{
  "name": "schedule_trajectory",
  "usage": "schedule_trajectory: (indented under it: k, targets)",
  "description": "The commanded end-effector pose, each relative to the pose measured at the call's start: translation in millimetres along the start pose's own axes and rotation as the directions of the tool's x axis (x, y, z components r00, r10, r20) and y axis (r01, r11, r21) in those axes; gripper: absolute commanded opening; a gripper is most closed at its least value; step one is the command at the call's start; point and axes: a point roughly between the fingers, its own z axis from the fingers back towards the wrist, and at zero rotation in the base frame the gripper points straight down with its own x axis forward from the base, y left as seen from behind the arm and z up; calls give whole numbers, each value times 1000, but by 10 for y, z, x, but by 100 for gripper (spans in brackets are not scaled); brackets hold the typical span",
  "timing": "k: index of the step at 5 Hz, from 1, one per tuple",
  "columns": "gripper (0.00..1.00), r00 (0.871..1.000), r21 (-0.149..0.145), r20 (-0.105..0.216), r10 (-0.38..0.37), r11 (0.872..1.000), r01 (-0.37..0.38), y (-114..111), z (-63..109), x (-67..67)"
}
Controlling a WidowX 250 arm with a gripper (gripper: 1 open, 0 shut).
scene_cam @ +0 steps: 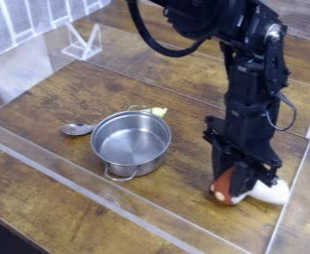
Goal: Remove the mushroom from the silver pot and put it on the table
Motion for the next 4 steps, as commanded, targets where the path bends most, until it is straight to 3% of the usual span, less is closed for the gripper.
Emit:
schedule_trajectory:
  k: [1,4]
  targets:
    - [0,1000,3,11,-9,1000,9,54,72,38]
    - [0,1000,1,-20,-11,1000,11,108,104,49]
